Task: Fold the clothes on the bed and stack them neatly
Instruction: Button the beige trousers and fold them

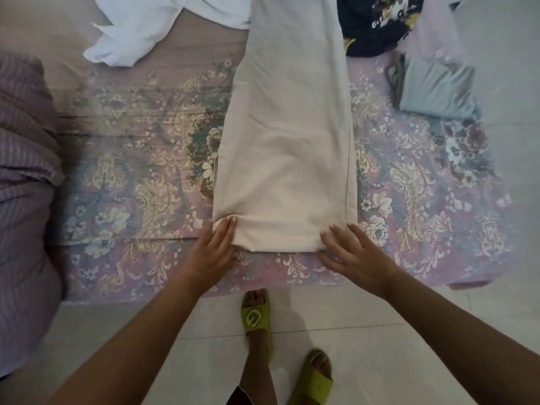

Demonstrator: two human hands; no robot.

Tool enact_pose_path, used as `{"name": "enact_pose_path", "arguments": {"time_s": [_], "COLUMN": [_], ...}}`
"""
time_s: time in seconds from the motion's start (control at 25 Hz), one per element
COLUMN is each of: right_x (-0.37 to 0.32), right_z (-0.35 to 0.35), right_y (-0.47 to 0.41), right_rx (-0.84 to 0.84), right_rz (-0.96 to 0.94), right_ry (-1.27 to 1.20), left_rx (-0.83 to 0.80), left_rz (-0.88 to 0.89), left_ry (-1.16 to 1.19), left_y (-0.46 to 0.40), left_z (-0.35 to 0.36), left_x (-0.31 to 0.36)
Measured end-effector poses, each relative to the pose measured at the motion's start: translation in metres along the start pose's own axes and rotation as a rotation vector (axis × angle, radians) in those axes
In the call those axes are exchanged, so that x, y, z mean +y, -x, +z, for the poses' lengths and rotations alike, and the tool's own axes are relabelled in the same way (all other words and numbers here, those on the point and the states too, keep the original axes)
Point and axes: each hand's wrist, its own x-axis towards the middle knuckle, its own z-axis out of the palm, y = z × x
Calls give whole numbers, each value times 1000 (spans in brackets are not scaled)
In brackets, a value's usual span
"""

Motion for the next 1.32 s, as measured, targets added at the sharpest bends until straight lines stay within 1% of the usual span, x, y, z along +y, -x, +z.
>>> {"name": "enact_pose_path", "arguments": {"time_s": [0.08,0.2,0.28,0.36,0.4,0.44,0.52,0.6,0.64,0.72,0.76,0.84,0.88,0.92,0.96,1.0,1.04,1.08,1.12,1.16,1.2,1.24,1.28,1.32], "right_x": [3,3,5,10,12,13,13,10,7,0,-3,-5,-5,-5,-4,-4,-5,-7,-11,-17,-23,-29,-34,-37], "right_z": [3,6,6,6,4,3,1,-2,-3,-1,-1,-2,-4,-6,-7,-8,-10,-13,-17,-19,-20,-23,-26,-28], "right_y": [5,8,9,11,13,15,22,26,27,27,27,26,26,26,27,25,21,15,7,-1,-7,-12,-15,-18], "right_rx": [50,69,95,160,184,194,155,54,-15,-120,-135,-123,-99,-60,-19,13,34,38,16,-33,-88,-129,-138,-83], "right_rz": [39,105,75,75,95,85,-16,-54,-68,-88,-60,13,49,68,84,113,179,313,521,788,1070,1329,1549,1733], "right_ry": [72,111,171,176,165,169,203,229,249,266,268,217,164,105,44,-18,-77,-144,-225,-342,-506,-707,-948,-1209], "left_rx": [79,131,185,195,218,237,201,131,68,26,3,-10,-13,26,61,98,102,55,-24,-92,-130,-137,-92,-21], "left_rz": [41,115,130,112,114,144,186,133,98,72,103,153,171,137,43,-124,-386,-702,-1022,-1335,-1580,-1759,-1894,-2013], "left_ry": [-20,-96,-66,45,61,26,-84,-138,-147,-145,-191,-157,-95,23,177,325,483,634,763,915,1099,1292,1479,1631], "left_y": [-6,-15,-21,-19,-13,-6,7,9,10,13,16,28,37,41,38,32,20,9,-1,-9,-14,-16,-17,-17], "left_z": [2,-2,-10,-15,-15,-15,-11,-8,-7,0,1,1,-2,-5,-8,-14,-20,-24,-25,-26,-26,-26,-28,-31], "left_x": [-10,-21,-22,-24,-24,-24,-17,-1,11,30,33,34,34,31,29,27,27,26,25,26,28,34,40,46]}}
